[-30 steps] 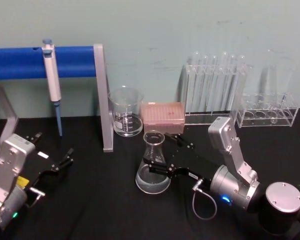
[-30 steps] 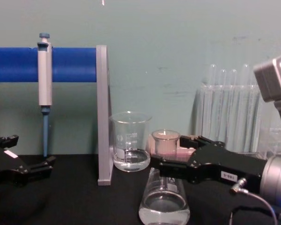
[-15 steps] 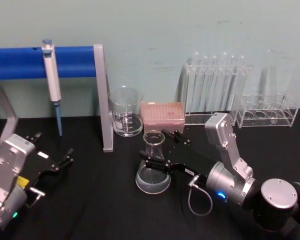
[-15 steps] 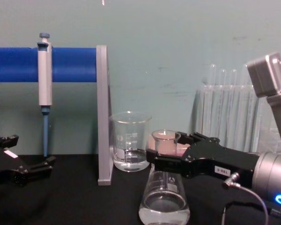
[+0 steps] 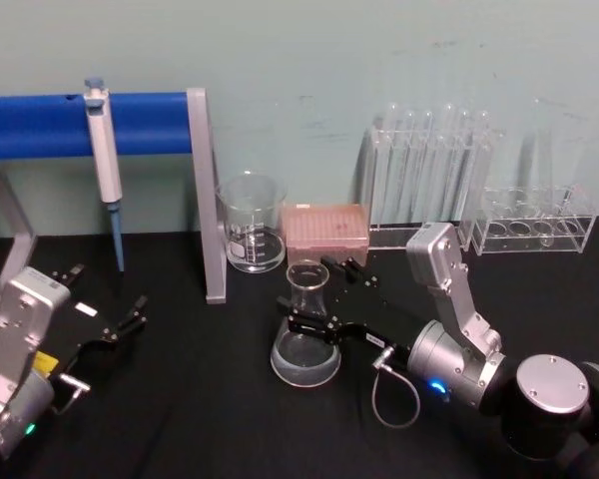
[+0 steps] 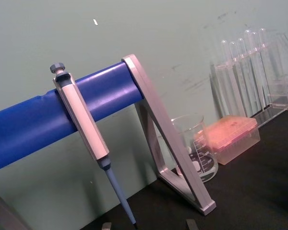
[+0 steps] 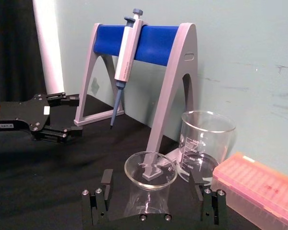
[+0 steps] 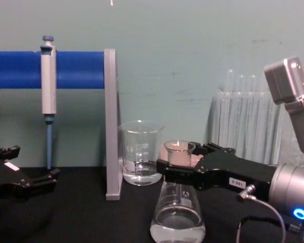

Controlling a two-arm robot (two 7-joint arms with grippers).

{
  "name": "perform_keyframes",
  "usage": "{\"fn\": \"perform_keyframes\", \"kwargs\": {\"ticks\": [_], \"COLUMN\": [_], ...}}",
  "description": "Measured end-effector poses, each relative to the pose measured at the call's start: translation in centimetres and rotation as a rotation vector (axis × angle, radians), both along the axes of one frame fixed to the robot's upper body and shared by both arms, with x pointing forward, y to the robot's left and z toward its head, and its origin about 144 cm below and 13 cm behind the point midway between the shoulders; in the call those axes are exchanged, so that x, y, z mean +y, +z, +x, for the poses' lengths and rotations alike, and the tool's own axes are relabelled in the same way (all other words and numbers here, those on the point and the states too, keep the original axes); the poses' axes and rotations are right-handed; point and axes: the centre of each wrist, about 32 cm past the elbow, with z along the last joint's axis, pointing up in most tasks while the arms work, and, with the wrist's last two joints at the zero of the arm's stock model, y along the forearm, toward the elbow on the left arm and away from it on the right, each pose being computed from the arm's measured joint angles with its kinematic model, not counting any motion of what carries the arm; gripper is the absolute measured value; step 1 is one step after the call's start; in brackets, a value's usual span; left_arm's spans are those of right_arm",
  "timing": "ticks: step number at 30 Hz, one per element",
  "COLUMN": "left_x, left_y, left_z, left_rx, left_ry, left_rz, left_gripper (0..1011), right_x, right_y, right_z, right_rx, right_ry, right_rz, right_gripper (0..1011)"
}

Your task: Grasp the erlenmeyer flask with one hand, shake it three times, then place it back.

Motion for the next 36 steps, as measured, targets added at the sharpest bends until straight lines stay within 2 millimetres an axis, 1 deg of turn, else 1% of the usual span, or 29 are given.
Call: {"fn": "perform_keyframes", "kwargs": {"ticks": [27, 31, 34, 36], "left_x": [0.0, 0.0, 0.0, 0.0], "left_y": [0.0, 0.0, 0.0, 0.0], "left_z": [0.0, 0.0, 0.0, 0.0], "left_rx": [0.0, 0.0, 0.0, 0.0], "left_ry": [0.0, 0.0, 0.0, 0.0], "left_rz": [0.0, 0.0, 0.0, 0.0], "left_gripper": [1001, 1001, 1001, 1001], "right_x": [0.01, 0.0, 0.0, 0.0], "right_y": [0.0, 0.0, 0.0, 0.0], "right_z": [-0.03, -0.03, -0.03, -0.03], "right_rx": [-0.001, -0.001, -0.001, -0.001], "right_ry": [-0.005, -0.004, -0.004, -0.004], "right_rz": [-0.002, -0.002, -0.002, -0.002], "right_gripper": [991, 941, 836, 802]}}
